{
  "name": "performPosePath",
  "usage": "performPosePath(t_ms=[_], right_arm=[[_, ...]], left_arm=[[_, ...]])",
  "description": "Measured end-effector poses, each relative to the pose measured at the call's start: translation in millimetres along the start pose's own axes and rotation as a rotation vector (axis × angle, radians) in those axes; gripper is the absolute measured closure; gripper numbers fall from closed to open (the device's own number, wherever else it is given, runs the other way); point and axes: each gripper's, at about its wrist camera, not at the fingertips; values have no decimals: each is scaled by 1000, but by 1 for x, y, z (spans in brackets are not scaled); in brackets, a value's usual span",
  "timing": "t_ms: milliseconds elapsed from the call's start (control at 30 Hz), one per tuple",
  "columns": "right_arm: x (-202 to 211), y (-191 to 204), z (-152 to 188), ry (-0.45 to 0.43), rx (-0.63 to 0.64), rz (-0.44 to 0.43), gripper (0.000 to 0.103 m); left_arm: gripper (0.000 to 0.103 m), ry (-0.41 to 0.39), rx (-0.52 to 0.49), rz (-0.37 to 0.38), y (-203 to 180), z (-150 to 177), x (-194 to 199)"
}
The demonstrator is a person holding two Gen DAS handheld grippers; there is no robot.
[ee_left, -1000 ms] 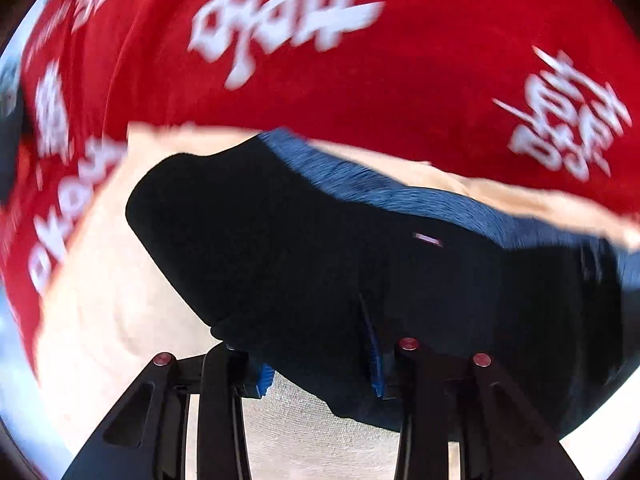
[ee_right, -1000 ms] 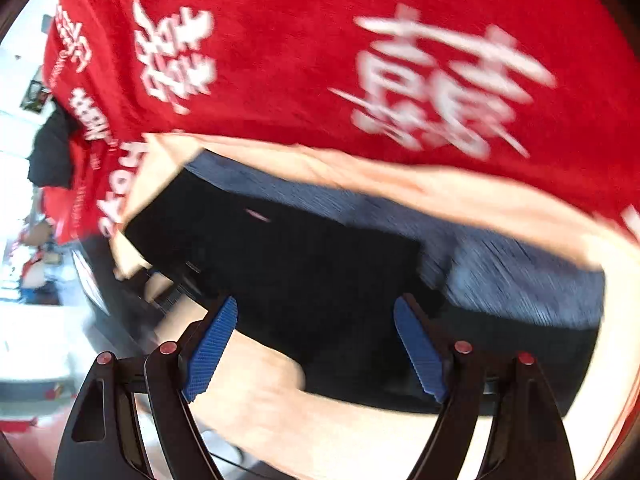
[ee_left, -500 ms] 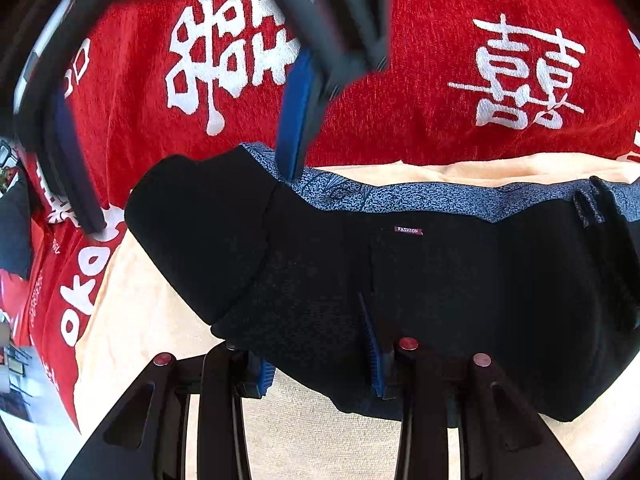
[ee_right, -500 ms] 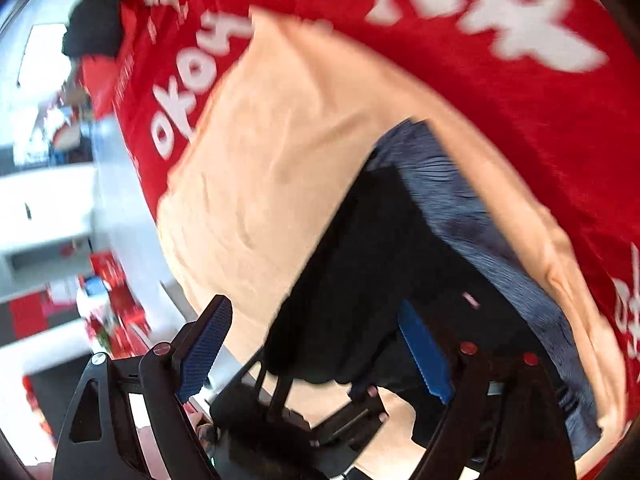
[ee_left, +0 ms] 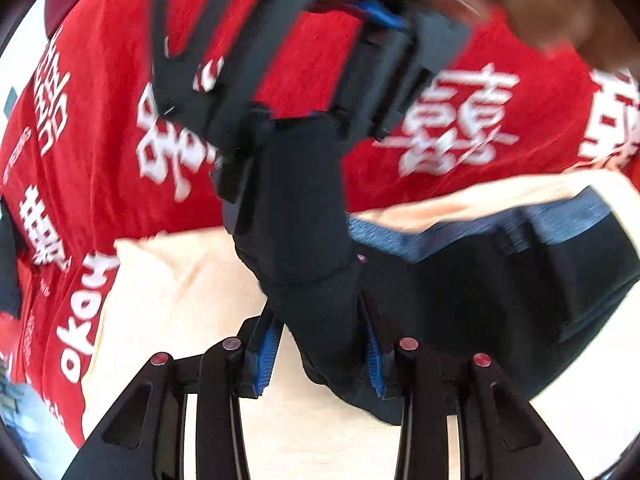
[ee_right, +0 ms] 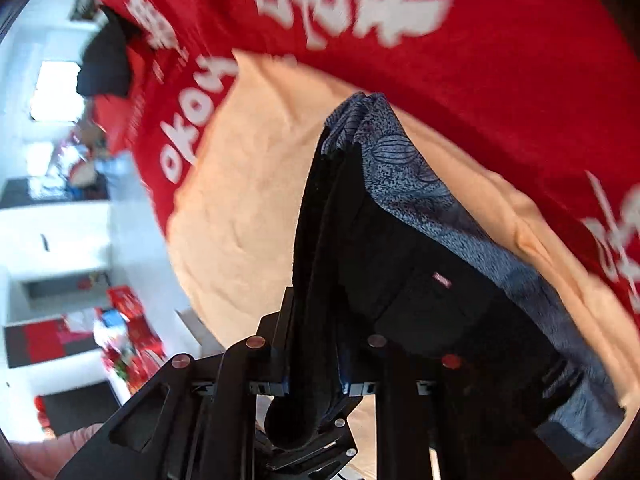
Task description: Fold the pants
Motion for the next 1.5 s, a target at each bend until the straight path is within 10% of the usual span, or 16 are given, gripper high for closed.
performPosePath(t_ms=[467,900,1167,1500], right_arm=[[180,-105,169,-443,-110,-232,84],[194,-264,269,-593,-328,-318,83],[168,-292,272,-553,-396,-286,81],[167,-274,275,-526,-379,-114,77]], left_arm=[[65,-96,-186,207,-149,-58,98],[58,1,-411,188,-309,-35,88],[13,129,-379,211,-313,-22,68],[0,323,-243,260,-262,-28,50]])
Point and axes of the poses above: each gripper's, at about its wrist camera, not at the fingertips, and x roughly against the way its jaws point, y to its left, z to its underside, and after that the axes turned 14 degrees about -z, right-handed
